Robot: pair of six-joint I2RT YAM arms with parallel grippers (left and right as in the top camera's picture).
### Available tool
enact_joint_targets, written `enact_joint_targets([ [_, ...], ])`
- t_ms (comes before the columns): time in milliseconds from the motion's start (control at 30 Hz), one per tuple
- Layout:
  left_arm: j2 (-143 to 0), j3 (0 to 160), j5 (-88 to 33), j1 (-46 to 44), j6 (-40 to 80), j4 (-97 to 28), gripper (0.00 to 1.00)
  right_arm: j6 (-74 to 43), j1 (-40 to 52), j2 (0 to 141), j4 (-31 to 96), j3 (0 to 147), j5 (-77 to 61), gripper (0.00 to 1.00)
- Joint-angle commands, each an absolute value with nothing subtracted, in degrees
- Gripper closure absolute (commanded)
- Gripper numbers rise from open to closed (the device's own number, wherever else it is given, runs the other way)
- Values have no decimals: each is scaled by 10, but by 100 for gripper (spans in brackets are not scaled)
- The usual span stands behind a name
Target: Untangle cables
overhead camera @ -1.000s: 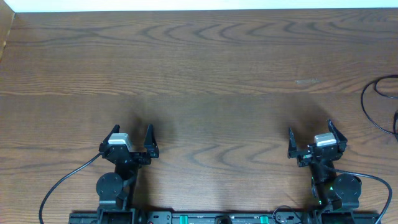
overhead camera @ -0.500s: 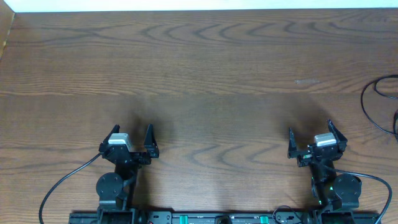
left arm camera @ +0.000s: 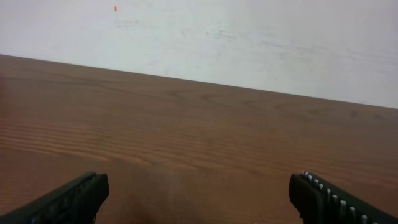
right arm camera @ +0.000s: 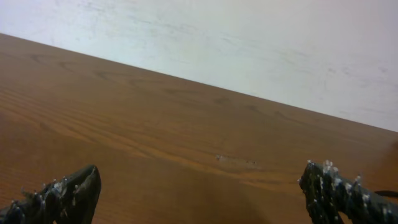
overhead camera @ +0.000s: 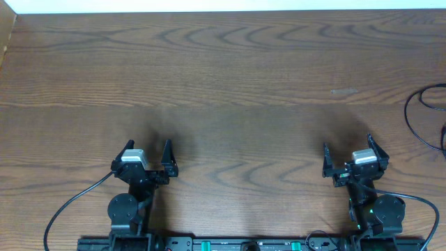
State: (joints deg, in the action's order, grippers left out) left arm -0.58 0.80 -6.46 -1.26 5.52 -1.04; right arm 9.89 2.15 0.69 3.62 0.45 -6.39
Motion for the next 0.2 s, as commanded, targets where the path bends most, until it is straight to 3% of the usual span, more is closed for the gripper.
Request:
enact_joint_targets([
  [0,-2,2,-74,-14,50,-36,2,93,19,3,37,3,-63,1],
  [167,-2,2,-74,-14,50,-36,2,93,19,3,37,3,-63,1],
])
